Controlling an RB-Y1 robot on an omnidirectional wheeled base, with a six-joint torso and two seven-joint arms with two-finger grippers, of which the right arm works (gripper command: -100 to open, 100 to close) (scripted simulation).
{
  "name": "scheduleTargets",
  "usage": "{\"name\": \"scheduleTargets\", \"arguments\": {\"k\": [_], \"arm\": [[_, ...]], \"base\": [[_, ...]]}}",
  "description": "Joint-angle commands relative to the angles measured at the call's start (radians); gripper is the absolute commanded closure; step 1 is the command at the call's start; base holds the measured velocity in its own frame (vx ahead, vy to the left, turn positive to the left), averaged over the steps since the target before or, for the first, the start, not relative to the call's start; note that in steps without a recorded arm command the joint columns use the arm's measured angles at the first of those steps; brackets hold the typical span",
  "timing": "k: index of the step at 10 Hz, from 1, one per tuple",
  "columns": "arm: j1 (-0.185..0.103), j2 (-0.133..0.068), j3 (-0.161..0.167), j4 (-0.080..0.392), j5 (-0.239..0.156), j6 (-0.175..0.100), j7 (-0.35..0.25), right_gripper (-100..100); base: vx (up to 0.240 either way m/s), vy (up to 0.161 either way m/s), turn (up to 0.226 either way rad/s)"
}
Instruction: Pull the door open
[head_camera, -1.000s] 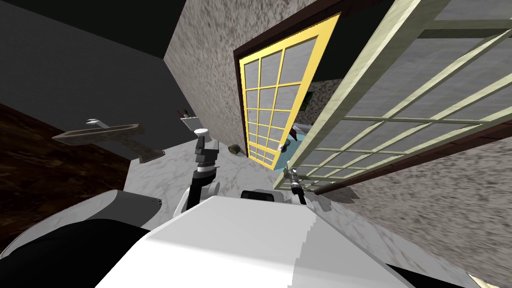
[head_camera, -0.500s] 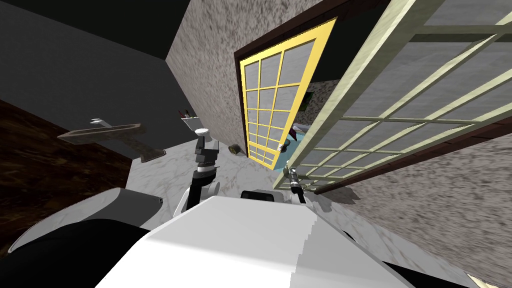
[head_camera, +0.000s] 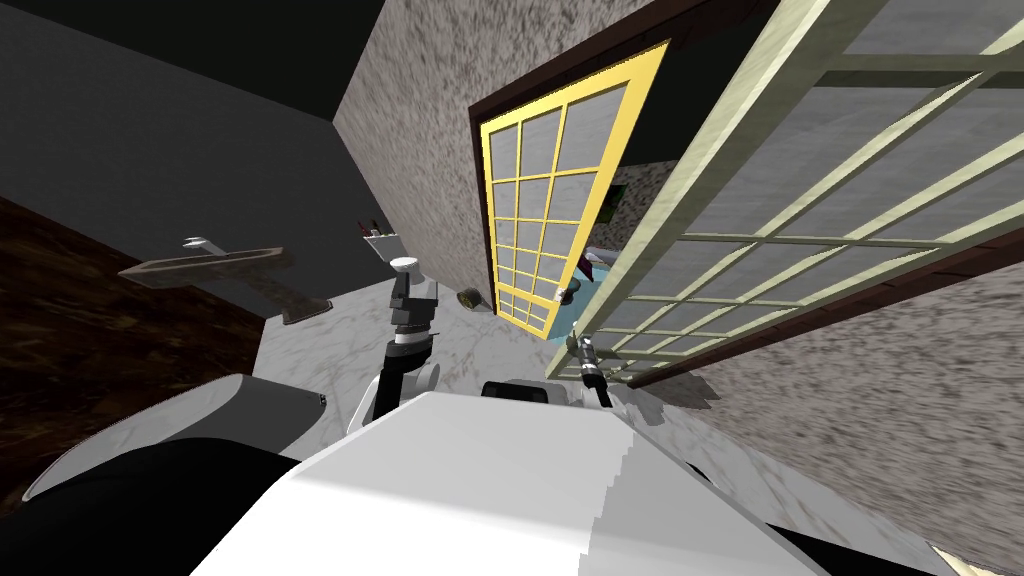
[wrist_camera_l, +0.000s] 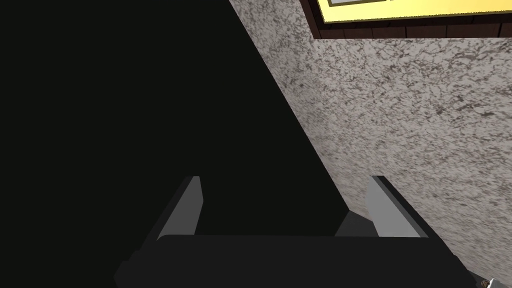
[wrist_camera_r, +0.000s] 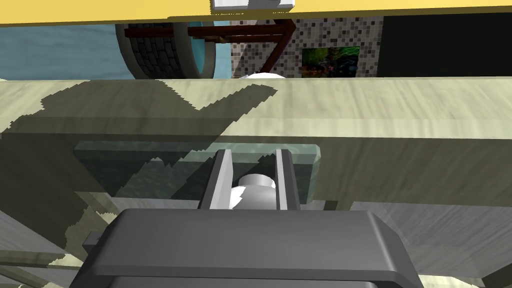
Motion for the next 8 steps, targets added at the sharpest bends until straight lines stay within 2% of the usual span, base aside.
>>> {"name": "scheduleTargets", "arguments": {"k": [1,2,5,6,8], "arm": [[0.013,-0.016,0.005,-0.009,-0.01,0.012,-0.05,100],[0.013,-0.016,0.005,-0.009,-0.01,0.012,-0.067,100],[0.013,-0.016,0.005,-0.009,-0.01,0.012,-0.067,100],[0.01,-0.019,0.016,-0.003,-0.014,0.005,-0.108,100],[0.01,-0.019,0.016,-0.003,-0.014,0.005,-0.108,100]], "base": [[-0.053,-0.026,0.034],[-0.039,-0.025,0.022],[-0.002,-0.001,-0.007],[-0.021,0.0,0.018],[-0.012,-0.01,0.01]]}}
